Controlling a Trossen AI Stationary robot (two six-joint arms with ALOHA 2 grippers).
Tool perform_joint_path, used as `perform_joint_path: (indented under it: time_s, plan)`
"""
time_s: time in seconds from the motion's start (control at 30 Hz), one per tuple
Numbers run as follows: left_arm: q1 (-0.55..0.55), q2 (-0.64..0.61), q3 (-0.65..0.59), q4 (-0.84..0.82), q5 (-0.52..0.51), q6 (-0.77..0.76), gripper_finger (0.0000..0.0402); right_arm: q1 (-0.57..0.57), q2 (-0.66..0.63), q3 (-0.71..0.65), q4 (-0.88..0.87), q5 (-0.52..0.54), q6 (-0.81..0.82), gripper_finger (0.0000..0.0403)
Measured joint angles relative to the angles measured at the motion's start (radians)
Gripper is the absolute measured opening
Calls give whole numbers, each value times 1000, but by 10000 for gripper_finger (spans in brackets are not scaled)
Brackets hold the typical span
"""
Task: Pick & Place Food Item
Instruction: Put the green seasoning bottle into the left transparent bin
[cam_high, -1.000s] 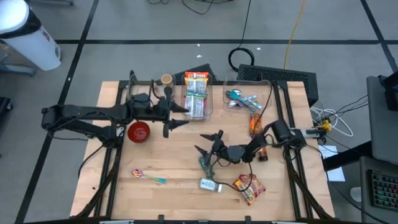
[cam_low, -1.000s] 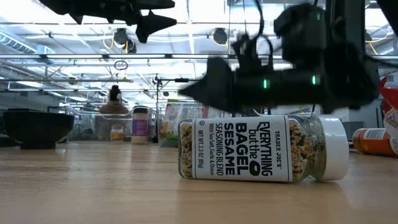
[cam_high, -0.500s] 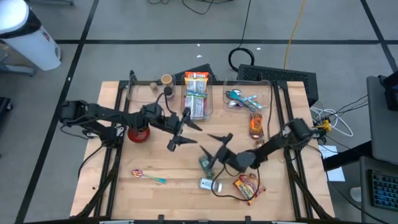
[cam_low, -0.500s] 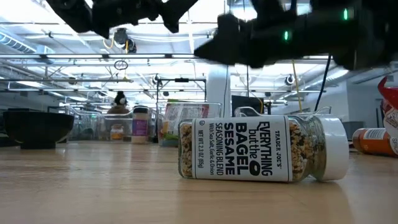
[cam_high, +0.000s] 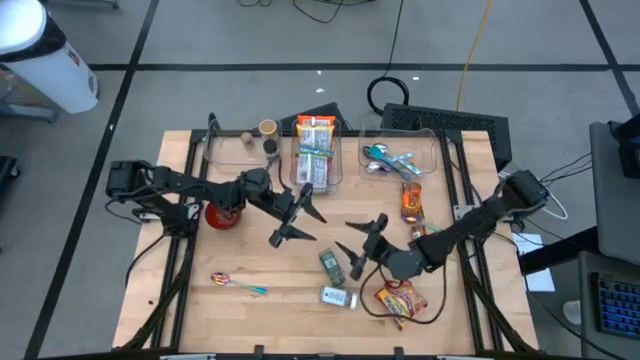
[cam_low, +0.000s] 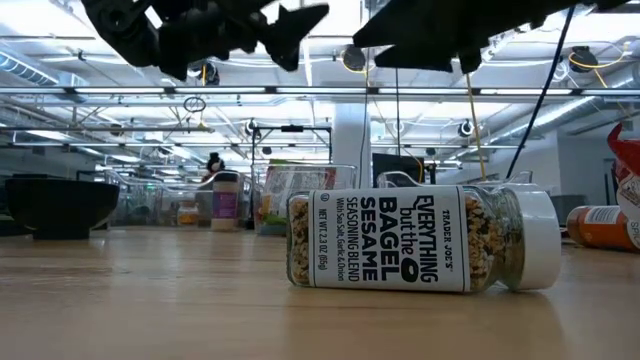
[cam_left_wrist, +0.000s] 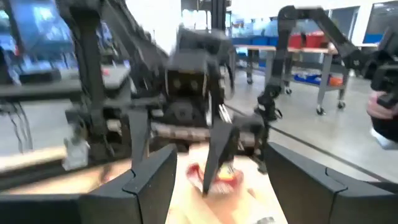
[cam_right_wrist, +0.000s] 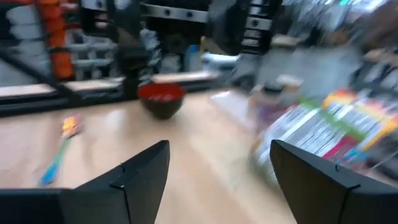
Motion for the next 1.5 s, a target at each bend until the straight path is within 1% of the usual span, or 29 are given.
perform_joint_path:
  time_s: [0.1, 0.17, 0.27, 0.37, 0.5, 0.63, 0.7, 0.8, 0.9, 1.03, 1.1, 1.17, 1.23, 1.3, 1.4, 1.5]
  plan:
    - [1, 42, 0, 15, -13, -8, 251, -1, -15, 0, -100, -58, 109, 264]
    - [10, 68, 0, 8, -26, -20, 251, -8, -10, -1, -131, -81, 140, 263]
    - [29, 103, 0, -7, -30, -11, 251, -22, 14, -1, -134, -105, 142, 263]
    - [55, 114, 0, -12, -33, 20, 251, -40, 23, -1, -124, -106, 134, 263]
    - [84, 111, 0, -11, -82, 35, 251, -61, 30, -5, -133, -111, 93, 261]
    - [107, 102, 0, 2, -82, 53, 251, -108, 9, -5, -129, -217, 26, 262]
    - [113, 103, 0, -6, -78, 51, 251, -140, -15, -5, -128, -299, 25, 262]
    - [115, 102, 0, -6, -33, 42, 251, -176, -83, -5, -203, -411, 27, 262]
    - [115, 102, 0, -12, -6, 55, 251, -194, -171, -4, -275, -441, 27, 262]
    - [121, 30, 0, -20, 6, 52, 250, -195, -267, -3, -394, -397, 28, 262]
    - [126, -40, 0, -89, 8, 61, 250, -189, -307, -3, -482, -386, 45, 262]
    - [126, -123, 0, -175, -4, 95, 250, -185, -338, -3, -572, -387, 98, 263]
    - [125, -216, 0, -294, -45, 129, 250, -185, -365, -3, -687, -391, 164, 263]
    - [115, -301, 0, -417, -110, 158, 250, -185, -391, -3, -804, -399, 240, 263]
    - [85, -402, 0, -566, -197, 168, 250, -189, -429, -3, -983, -455, 357, 263]
    - [49, -469, 0, -630, -242, 161, 250, -207, -462, -3, -1143, -537, 458, 263]
